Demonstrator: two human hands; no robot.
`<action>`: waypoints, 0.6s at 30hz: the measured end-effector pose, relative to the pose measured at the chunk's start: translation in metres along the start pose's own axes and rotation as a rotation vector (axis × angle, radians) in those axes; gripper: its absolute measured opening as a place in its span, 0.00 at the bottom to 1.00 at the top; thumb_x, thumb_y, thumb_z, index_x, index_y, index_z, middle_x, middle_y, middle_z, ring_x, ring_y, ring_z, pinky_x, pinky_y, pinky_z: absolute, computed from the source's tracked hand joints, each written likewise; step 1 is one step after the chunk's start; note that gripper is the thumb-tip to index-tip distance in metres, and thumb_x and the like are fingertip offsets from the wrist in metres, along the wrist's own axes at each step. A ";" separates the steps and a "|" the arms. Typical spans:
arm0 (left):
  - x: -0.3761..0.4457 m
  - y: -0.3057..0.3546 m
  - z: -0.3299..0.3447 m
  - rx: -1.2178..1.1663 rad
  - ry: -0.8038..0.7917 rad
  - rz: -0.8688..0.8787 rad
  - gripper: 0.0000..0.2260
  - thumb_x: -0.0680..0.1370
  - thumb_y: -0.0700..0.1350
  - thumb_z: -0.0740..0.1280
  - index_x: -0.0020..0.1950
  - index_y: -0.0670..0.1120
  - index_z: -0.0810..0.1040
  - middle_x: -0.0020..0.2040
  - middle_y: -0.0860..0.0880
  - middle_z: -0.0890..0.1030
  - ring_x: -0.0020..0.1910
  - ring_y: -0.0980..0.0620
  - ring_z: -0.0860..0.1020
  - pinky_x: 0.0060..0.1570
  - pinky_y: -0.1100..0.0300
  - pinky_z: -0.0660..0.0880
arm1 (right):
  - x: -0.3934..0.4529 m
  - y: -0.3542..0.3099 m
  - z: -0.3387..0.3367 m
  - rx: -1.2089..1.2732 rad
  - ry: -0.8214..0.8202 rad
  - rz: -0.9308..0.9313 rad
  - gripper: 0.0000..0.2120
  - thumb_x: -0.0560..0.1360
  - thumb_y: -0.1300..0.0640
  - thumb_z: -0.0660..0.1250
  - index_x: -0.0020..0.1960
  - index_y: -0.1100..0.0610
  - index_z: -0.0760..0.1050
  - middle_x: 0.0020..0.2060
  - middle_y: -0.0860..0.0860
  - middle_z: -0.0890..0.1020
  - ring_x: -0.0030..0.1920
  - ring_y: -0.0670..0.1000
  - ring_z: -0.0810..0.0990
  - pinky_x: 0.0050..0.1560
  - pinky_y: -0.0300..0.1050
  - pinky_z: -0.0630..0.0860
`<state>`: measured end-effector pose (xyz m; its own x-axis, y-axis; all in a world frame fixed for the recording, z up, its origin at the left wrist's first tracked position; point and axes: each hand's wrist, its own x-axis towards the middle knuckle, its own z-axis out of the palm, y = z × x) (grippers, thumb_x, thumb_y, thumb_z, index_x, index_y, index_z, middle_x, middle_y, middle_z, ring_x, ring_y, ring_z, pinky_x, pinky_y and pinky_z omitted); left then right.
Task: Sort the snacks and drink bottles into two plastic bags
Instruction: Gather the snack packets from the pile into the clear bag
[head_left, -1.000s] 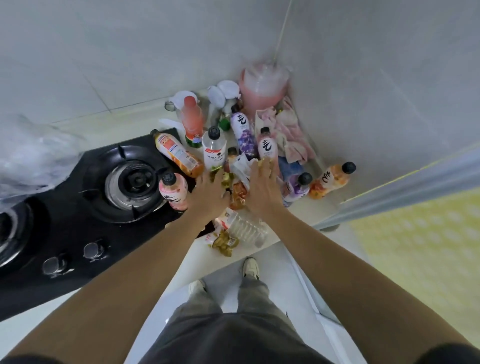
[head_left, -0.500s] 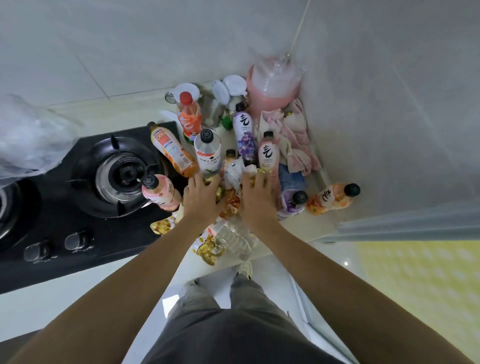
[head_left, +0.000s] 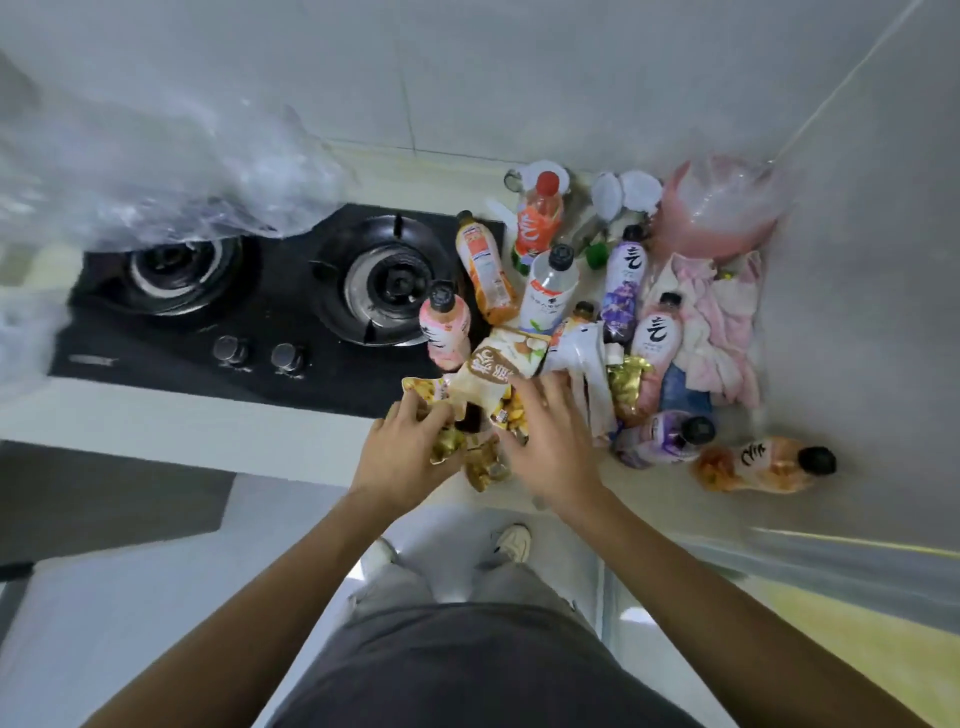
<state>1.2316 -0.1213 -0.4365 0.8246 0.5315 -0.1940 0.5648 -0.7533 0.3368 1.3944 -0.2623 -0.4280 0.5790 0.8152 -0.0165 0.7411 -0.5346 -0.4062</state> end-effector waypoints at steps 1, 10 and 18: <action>-0.013 -0.010 -0.004 -0.014 0.025 -0.033 0.18 0.74 0.60 0.69 0.59 0.54 0.72 0.52 0.50 0.67 0.49 0.46 0.73 0.45 0.50 0.75 | -0.001 -0.014 0.002 0.006 -0.014 -0.035 0.32 0.73 0.49 0.76 0.73 0.54 0.70 0.63 0.55 0.72 0.64 0.58 0.74 0.60 0.56 0.78; -0.141 -0.139 -0.051 -0.154 0.246 -0.340 0.15 0.76 0.60 0.66 0.60 0.57 0.72 0.54 0.52 0.66 0.48 0.49 0.71 0.44 0.53 0.76 | 0.002 -0.183 0.057 0.121 -0.132 -0.366 0.30 0.74 0.51 0.77 0.72 0.53 0.71 0.60 0.51 0.73 0.60 0.55 0.75 0.56 0.51 0.77; -0.307 -0.304 -0.105 -0.226 0.440 -0.601 0.16 0.76 0.59 0.69 0.61 0.57 0.72 0.55 0.55 0.68 0.47 0.52 0.73 0.40 0.58 0.75 | -0.018 -0.405 0.146 0.266 -0.245 -0.569 0.22 0.74 0.55 0.75 0.66 0.51 0.74 0.60 0.49 0.75 0.59 0.53 0.76 0.56 0.50 0.78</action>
<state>0.8034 -0.0151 -0.3825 0.2630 0.9642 -0.0348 0.8514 -0.2150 0.4784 1.0347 -0.0276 -0.3966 0.0057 0.9973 0.0730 0.7808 0.0412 -0.6234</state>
